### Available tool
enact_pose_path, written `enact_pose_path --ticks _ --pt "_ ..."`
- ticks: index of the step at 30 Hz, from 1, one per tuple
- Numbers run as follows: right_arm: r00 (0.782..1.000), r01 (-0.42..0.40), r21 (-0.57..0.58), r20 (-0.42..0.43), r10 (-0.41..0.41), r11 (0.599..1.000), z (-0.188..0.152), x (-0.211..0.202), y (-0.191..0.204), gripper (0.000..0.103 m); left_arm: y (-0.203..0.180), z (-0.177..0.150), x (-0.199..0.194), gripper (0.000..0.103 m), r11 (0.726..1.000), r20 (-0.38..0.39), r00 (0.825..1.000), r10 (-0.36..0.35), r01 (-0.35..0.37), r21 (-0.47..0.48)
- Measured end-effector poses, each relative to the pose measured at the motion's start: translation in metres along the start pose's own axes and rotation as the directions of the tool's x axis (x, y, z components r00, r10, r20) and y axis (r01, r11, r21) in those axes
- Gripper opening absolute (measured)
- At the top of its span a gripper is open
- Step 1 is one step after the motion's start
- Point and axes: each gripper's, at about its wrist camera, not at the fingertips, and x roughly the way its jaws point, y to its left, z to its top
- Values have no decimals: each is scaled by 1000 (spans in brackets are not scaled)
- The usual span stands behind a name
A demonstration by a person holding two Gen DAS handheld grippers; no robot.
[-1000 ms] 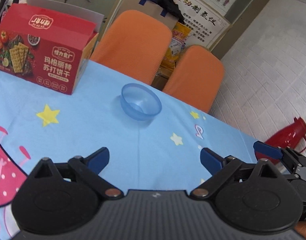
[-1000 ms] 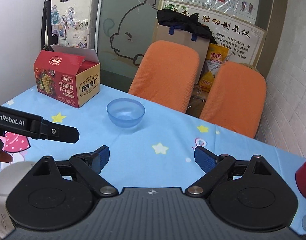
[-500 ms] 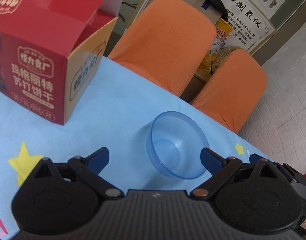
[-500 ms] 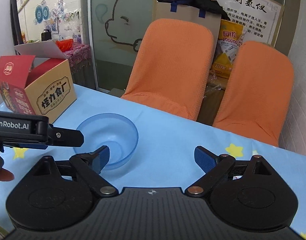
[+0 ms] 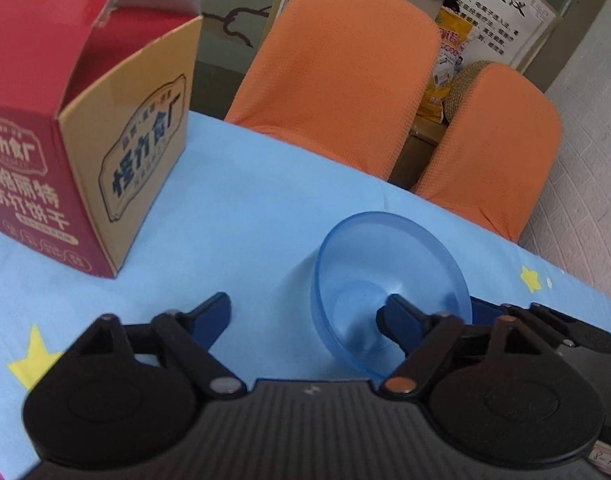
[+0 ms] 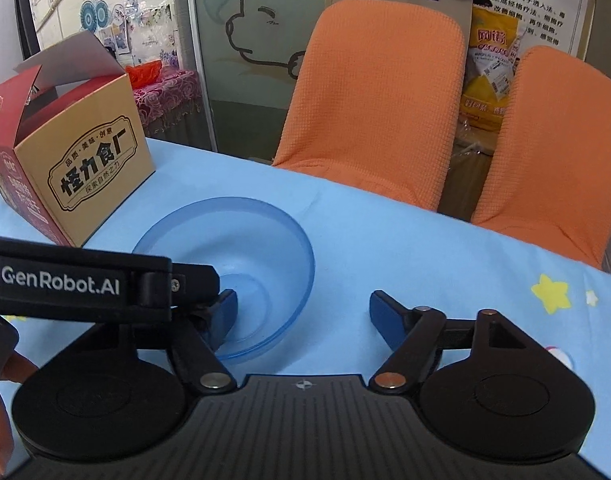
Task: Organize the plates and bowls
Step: 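Move both grippers to the blue plastic bowl and grip its rim, then lower the blue bowl into the white bowl and release it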
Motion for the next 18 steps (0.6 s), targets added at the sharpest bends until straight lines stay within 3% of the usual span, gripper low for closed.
enact_pose_path --ticks 2,3,5,18 --pt "1000 -4 -35 14 4 999 -1 -3 9 65 -1 -1 -1 57 999 -11 999 -41 41 1" --pt "1000 -3 -53 13 4 999 -2 -6 15 63 -1 -1 -2 47 997 -26 997 -71 71 -14" --pt "1000 -6 -56 4 6 998 -3 -14 19 49 -5 -3 -9 45 997 -29 996 -82 82 -3" --pt "999 48 -27 17 -48 998 -32 -113 20 47 -45 -49 -95 45 981 -7 981 -192 192 8"
